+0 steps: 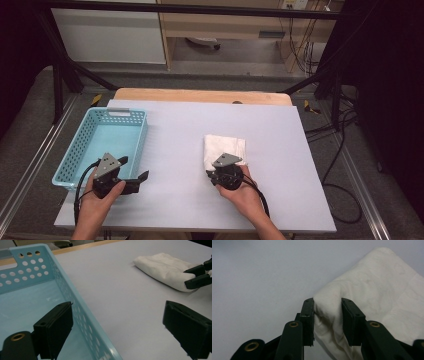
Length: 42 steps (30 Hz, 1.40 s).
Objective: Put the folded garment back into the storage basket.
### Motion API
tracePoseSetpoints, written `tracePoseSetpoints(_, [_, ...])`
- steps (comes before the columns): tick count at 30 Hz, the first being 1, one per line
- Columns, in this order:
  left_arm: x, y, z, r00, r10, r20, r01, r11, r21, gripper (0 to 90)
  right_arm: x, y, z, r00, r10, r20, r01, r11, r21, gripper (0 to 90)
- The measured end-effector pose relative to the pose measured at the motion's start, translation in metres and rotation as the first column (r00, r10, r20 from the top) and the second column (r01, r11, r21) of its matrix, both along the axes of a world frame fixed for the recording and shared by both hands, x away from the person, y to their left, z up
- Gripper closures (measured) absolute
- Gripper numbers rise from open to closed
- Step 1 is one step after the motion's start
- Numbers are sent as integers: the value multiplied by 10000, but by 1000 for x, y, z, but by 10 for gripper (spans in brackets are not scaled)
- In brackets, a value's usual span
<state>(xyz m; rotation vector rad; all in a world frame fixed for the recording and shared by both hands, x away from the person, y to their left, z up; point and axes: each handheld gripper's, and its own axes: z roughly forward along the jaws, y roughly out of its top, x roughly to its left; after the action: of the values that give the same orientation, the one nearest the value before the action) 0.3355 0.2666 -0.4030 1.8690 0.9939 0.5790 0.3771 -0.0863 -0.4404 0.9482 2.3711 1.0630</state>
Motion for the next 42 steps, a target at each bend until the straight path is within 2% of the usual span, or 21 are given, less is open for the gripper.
tracePoseSetpoints(7, [0,-1,0,10000,20,-3,-20,10000,-15,93,-2,-4,3,9996,-51,-278,62,9990,432,667])
tracePoseSetpoints(20, [0,1,1,10000,80,51,-80,10000,-16,93,-21,10,6,9987,301,-420,-284,9988,404,668])
tracePoseSetpoints(29, [0,1,1,10000,71,26,-70,10000,-25,93,-36,22,9,9948,790,-648,-772,9966,290,668])
tracePoseSetpoints(32, [0,1,1,10000,68,23,-68,10000,-23,93,-41,27,11,9930,838,-833,-811,9961,356,668])
tracePoseSetpoints(42, [0,1,0,10000,76,18,-76,10000,-60,93,-49,38,13,9904,961,-994,-932,9951,335,668])
